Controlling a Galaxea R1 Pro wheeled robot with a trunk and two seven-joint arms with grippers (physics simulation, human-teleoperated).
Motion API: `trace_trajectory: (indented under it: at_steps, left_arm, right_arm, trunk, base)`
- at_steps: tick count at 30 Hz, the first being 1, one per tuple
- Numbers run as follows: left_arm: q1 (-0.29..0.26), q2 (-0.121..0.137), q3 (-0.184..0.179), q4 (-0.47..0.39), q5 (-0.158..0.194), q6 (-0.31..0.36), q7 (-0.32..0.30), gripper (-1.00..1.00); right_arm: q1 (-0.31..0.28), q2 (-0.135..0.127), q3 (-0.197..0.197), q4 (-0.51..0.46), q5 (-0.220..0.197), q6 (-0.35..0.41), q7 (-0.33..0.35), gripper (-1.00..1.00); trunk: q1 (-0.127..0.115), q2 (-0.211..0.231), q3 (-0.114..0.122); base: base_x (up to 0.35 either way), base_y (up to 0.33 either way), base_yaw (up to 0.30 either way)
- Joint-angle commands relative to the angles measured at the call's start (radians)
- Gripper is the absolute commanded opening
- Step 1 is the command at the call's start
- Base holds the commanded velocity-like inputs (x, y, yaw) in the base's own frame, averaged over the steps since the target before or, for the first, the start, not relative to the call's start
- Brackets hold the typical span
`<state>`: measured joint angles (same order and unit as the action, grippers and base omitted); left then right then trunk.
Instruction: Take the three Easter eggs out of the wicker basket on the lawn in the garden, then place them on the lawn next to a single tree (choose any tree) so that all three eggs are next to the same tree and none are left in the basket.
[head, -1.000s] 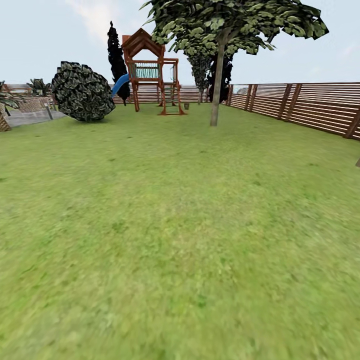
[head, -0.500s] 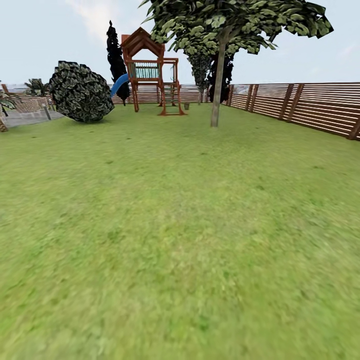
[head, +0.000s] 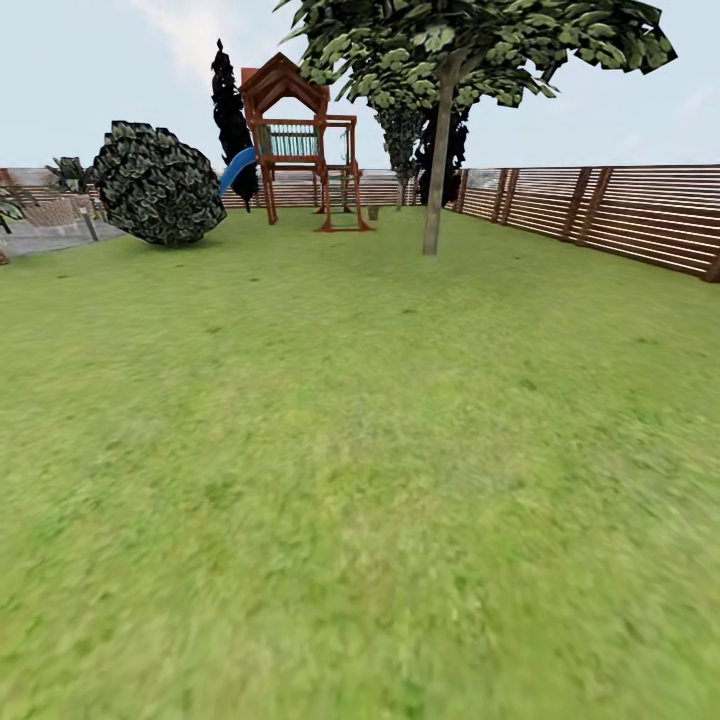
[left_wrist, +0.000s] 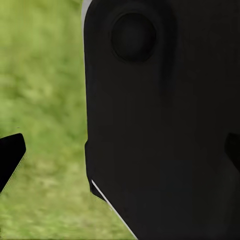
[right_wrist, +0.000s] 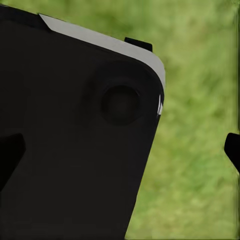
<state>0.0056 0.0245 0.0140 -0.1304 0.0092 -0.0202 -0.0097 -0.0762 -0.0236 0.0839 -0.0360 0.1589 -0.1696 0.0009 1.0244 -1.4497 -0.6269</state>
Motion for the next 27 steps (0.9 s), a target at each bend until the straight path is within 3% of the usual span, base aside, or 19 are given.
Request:
trace_trajectory:
  at_steps: [1, 27]
  left_arm:
    - [0.000, 0.000, 0.001, -0.002, 0.001, -0.001, -0.001, 1.00]
    - [0.001, 0.000, 0.001, -0.002, 0.000, -0.001, -0.001, 1.00]
  right_arm:
    - [0.000, -0.001, 0.007, 0.001, -0.001, -0.003, 0.000, 1.00]
    - [0.000, -0.003, 0.005, 0.003, -0.009, -0.001, 0.001, 1.00]
  trunk:
    - [0.001, 0.000, -0.001]
    - [0.001, 0.000, -0.001]
  base:
    - [0.342, 0.000, 0.000]
    - [0.342, 0.000, 0.000]
